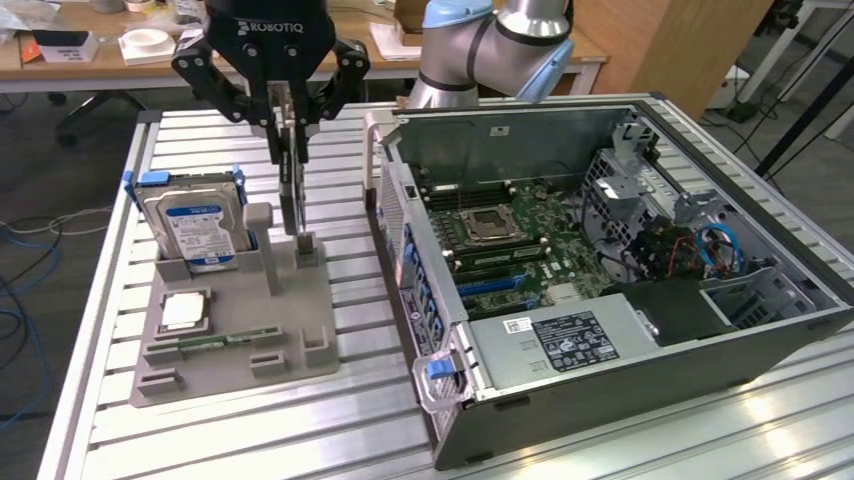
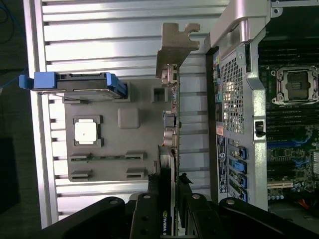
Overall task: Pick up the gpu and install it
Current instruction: 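Pick up the gpu and move the gpu toward the slot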
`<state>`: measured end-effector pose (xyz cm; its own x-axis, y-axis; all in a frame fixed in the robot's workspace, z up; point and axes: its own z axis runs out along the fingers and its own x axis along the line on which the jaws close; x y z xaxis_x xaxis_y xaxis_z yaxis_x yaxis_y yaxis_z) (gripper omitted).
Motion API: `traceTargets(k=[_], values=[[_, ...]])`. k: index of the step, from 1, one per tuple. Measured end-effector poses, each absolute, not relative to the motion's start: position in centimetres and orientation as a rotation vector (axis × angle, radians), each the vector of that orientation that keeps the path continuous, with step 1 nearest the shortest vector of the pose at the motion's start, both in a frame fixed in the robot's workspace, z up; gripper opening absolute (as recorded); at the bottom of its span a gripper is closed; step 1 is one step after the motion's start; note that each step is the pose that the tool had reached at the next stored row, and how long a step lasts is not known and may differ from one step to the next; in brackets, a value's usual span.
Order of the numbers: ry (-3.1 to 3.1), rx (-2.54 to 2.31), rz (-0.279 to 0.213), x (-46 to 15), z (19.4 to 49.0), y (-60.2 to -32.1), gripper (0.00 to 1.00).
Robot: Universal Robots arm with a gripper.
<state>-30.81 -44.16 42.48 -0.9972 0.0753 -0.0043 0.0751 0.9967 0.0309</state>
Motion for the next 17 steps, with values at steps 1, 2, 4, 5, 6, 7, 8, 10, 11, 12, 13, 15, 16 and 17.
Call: traceTargets(k=[1, 2, 4, 5, 6, 7, 8, 10, 11, 12, 13, 15, 16, 17], values=[[3.134, 0.118, 0.048, -30.81, 42.48, -44.16, 0.26], [3.134, 0.118, 0.048, -30.81, 42.48, -44.15, 0.26], [3.134, 0.118, 0.048, -30.79, 42.48, -44.16, 0.26], [3.134, 0.118, 0.048, -30.76, 42.48, -44.16, 0.26], [3.134, 0.118, 0.048, -30.74, 42.48, -44.16, 0.26], [3.133, 0.118, 0.048, -30.72, 42.48, -44.15, 0.26], [3.133, 0.118, 0.048, -30.7, 42.48, -44.15, 0.26], [3.133, 0.118, 0.048, -30.66, 42.48, -44.16, 0.26], [3.133, 0.118, 0.048, -30.63, 42.48, -44.16, 0.26], [3.134, 0.118, 0.048, -30.61, 42.48, -44.16, 0.26], [3.134, 0.118, 0.048, -30.59, 42.48, -44.16, 0.26], [3.134, 0.118, 0.048, -30.55, 42.48, -44.16, 0.26], [3.134, 0.118, 0.048, -30.53, 42.48, -44.15, 0.26], [3.134, 0.118, 0.048, -30.5, 42.48, -44.16, 0.26]])
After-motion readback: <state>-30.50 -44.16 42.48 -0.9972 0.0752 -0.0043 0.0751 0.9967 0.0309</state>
